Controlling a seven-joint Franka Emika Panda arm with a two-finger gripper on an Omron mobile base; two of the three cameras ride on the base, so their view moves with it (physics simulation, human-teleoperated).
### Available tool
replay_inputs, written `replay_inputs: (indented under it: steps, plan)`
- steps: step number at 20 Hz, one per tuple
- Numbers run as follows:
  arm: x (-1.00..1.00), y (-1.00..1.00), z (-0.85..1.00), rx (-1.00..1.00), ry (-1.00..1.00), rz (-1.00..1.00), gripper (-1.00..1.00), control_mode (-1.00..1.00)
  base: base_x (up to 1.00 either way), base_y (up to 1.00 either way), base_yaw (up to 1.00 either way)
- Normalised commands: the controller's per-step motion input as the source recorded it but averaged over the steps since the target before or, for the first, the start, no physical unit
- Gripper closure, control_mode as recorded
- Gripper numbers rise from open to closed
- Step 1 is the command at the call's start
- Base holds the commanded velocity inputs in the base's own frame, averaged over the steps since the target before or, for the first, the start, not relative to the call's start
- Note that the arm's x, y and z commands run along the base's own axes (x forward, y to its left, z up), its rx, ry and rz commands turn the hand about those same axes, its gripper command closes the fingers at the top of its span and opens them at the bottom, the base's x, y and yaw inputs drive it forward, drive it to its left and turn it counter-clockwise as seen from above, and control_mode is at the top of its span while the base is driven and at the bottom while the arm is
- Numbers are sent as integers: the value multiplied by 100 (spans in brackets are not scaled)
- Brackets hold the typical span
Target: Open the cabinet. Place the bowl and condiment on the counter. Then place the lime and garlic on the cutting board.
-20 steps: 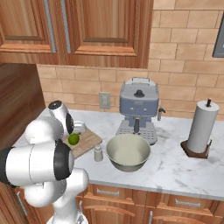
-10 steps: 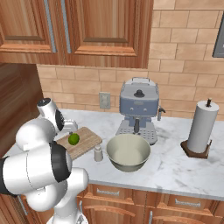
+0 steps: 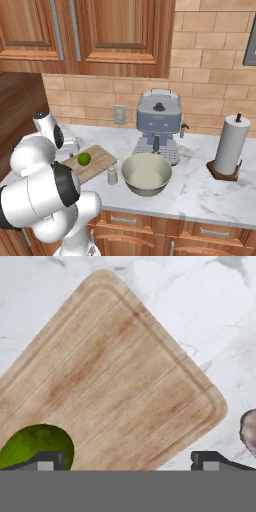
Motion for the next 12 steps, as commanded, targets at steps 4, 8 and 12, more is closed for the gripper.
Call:
replay_inputs:
  steps: [4, 8, 12]
  plan:
    - [-22, 34, 0, 0, 10, 5, -100, -100, 0, 0, 0]
    - [-18, 32, -1, 0, 9, 5, -100, -100, 0, 0, 0]
    - [-23, 21, -10, 0, 5, 7, -100, -100, 0, 0, 0]
